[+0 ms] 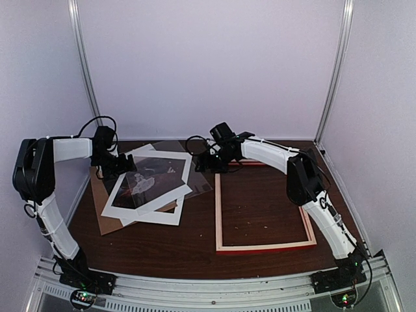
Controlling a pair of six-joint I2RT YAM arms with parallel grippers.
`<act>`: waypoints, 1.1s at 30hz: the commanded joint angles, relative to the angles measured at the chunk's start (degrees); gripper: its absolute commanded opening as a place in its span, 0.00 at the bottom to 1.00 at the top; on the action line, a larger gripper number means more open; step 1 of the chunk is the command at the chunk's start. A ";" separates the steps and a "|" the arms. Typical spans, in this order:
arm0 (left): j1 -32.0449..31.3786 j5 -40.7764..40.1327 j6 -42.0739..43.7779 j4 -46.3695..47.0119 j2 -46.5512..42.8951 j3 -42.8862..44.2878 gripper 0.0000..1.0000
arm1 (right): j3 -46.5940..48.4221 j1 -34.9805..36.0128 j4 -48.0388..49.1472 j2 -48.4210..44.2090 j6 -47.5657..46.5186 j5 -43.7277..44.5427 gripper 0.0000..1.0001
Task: Put the photo into the frame
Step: Pick up the glass panel from the mat board.
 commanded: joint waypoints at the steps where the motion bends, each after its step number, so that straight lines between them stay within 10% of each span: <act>1: 1.23 -1.78 1.01 0.97 0.08 -0.31 0.97 | 0.80 0.39 -6.54 -0.14 -0.14 7.26 0.80; 18: 3.51 15.47 -2.88 10.91 5.38 -2.77 0.87 | 1.25 1.16 2.10 3.58 2.10 -0.43 0.78; 33: 0.49 11.57 -6.58 10.74 5.13 -5.72 0.85 | 0.38 2.22 1.25 4.84 8.09 -4.96 0.74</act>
